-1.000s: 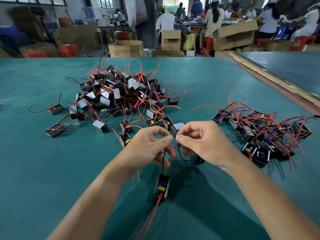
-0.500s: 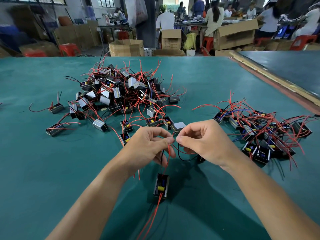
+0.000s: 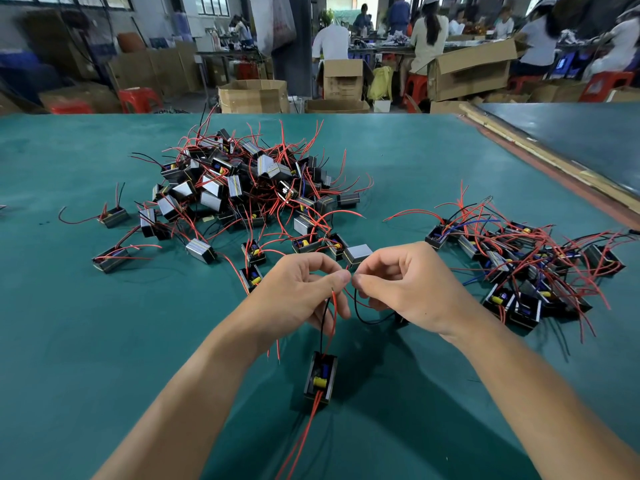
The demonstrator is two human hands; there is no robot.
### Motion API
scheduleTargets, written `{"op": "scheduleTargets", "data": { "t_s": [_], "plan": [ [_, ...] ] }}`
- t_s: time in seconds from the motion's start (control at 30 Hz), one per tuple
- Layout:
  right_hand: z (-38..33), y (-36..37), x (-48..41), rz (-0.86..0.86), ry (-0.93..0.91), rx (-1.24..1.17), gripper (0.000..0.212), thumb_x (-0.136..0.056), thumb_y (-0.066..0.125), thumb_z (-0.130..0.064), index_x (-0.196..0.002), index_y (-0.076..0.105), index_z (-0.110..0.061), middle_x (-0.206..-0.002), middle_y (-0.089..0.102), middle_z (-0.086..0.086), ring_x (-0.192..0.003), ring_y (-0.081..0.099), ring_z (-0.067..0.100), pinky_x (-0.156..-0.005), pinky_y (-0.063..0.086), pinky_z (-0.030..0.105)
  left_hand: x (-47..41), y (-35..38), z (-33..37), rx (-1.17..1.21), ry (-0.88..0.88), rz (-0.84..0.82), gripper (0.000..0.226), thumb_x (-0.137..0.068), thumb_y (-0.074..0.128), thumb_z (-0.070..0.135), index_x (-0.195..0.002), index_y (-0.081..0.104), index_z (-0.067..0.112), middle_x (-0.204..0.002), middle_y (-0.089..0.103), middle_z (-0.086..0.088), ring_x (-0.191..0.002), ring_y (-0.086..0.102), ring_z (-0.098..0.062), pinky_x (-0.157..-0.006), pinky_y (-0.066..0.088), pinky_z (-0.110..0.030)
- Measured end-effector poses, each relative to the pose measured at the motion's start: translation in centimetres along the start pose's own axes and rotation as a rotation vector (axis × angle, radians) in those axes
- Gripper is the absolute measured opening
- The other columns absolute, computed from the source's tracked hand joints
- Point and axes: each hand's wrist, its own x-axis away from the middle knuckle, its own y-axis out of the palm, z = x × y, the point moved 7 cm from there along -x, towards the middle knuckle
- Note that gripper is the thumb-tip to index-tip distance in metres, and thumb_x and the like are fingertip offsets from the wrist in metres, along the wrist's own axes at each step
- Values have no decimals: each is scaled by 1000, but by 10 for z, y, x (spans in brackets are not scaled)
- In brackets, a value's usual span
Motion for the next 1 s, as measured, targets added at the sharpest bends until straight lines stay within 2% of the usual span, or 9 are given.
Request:
{"op": "scheduleTargets", "data": {
  "t_s": [0.2, 0.5, 0.7, 0.87, 1.0],
  "plan": [
    [2, 2, -1, -14, 26, -8, 13, -86, 73, -9, -75, 73, -15, -63, 70, 6, -51, 59, 11, -56, 52, 28, -1, -1, 1, 1, -4, 13, 25, -101, 51, 21, -82, 63, 9, -65, 68, -6, -47, 58, -18, -50, 51, -23],
    [-1, 2, 1, -7, 34, -26, 14, -86, 71, -6, -72, 72, -9, -62, 69, 6, -50, 59, 12, -54, 52, 24, 0, -3, 2, 77, 36, 13, 11, -94, 62, 13, -85, 65, 8, -70, 69, -7, -51, 57, -17, -53, 53, -25],
    [-2, 2, 1, 0, 41, -23, 14, -86, 71, -6, -73, 73, -9, -64, 71, 8, -53, 60, 13, -55, 53, 26, -2, -9, 1, 87, 59, 113, 10, -91, 64, 8, -83, 68, 1, -70, 67, -5, -54, 60, -13, -53, 56, -26],
    [-2, 2, 0, 1, 35, -18, 15, -86, 71, -6, -72, 72, -11, -63, 70, 5, -52, 60, 12, -55, 54, 24, -3, -14, 5, -32, 154, 198, 11, -87, 69, 3, -76, 72, 4, -60, 67, -2, -55, 57, -14, -57, 54, -28],
    [-3, 1, 0, 4, 24, 8, 15, -86, 71, -8, -73, 73, -15, -64, 70, 7, -51, 59, 10, -56, 53, 28, -4, -12, 6, -75, 186, 200, 13, -89, 67, 2, -77, 71, 2, -61, 65, -3, -54, 57, -15, -56, 52, -28]
  ]
}}
